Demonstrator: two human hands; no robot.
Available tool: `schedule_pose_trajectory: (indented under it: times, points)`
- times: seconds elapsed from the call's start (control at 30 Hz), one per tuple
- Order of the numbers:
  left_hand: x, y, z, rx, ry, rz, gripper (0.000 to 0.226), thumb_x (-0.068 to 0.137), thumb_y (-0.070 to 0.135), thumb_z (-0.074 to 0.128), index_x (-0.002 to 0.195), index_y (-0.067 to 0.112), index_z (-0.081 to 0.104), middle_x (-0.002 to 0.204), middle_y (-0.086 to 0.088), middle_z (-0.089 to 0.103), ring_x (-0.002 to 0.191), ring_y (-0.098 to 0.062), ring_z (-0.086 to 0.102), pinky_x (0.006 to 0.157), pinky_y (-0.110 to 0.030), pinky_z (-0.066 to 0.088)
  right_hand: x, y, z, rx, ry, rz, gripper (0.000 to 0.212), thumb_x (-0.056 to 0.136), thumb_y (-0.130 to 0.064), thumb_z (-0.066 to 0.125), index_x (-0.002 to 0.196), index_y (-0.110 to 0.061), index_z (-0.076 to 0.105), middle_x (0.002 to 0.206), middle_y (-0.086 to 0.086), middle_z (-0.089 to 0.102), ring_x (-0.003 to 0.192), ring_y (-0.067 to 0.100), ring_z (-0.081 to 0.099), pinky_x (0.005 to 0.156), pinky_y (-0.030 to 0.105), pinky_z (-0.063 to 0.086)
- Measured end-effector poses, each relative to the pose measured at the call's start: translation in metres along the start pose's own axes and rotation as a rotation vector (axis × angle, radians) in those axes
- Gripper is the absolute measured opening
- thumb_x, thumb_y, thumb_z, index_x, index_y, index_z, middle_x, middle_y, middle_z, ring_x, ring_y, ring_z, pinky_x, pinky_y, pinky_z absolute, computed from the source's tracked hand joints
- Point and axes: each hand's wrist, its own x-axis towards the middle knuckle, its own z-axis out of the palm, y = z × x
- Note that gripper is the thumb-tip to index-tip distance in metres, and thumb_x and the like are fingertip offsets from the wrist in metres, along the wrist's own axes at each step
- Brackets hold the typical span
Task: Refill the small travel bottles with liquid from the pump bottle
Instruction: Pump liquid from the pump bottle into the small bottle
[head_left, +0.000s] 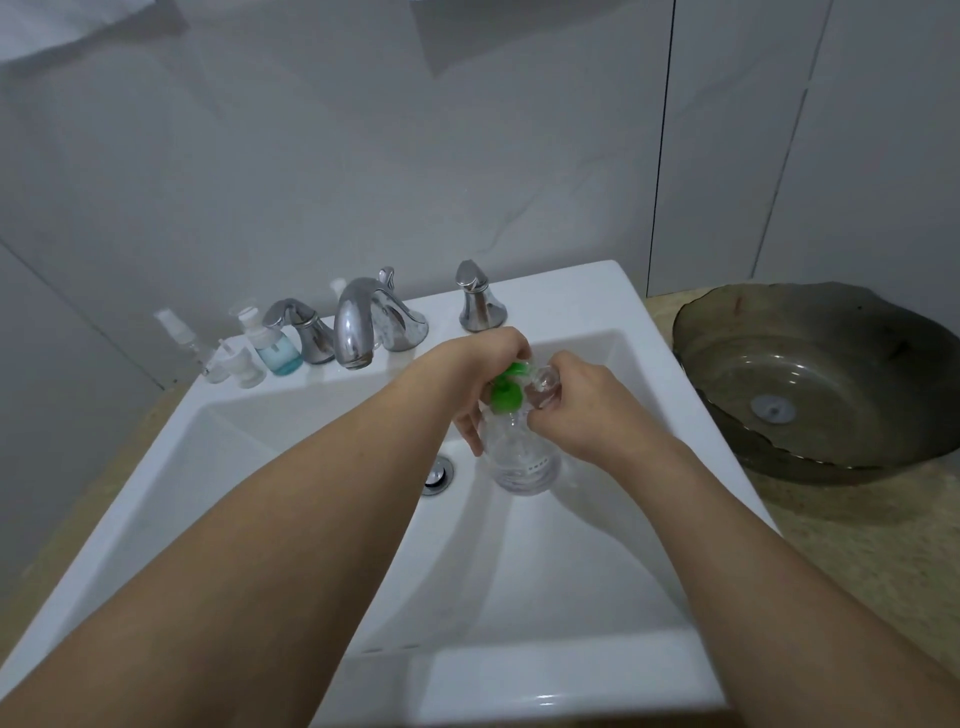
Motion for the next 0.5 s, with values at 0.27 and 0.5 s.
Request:
schedule_pose_trajectory:
  times: [0.27,0.5]
  points:
    - [0.003,-0.004,0.010,0.075,0.145,0.061,0.042,0.090,0.018,0.036,0.114,0.001,0.066,0.115,-0.020,0.067,0.092,-0.041,0.065,0.079,-0.061,0.058,0.001,0.002,0.001,-0.047,-0.027,0.025,0.018,0.080,-0.022,0.063,0.087,-0.017,0.046,0.076,-0.012,0.045,0.078,0.021,0.051,0.051,0.024,0.031]
    - [0.005,-0.007,0.014,0.042,0.196,0.078,0.040,0.093,0.013,0.034,0.117,-0.002,0.063,0.118,-0.025,0.062,0.104,-0.047,0.063,0.086,-0.064,0.056,0.000,0.001,0.002,-0.058,-0.096,0.074,0.017,0.078,-0.020,0.062,0.079,-0.021,0.046,0.080,-0.006,0.052,0.070,0.015,0.052,0.049,0.024,0.031]
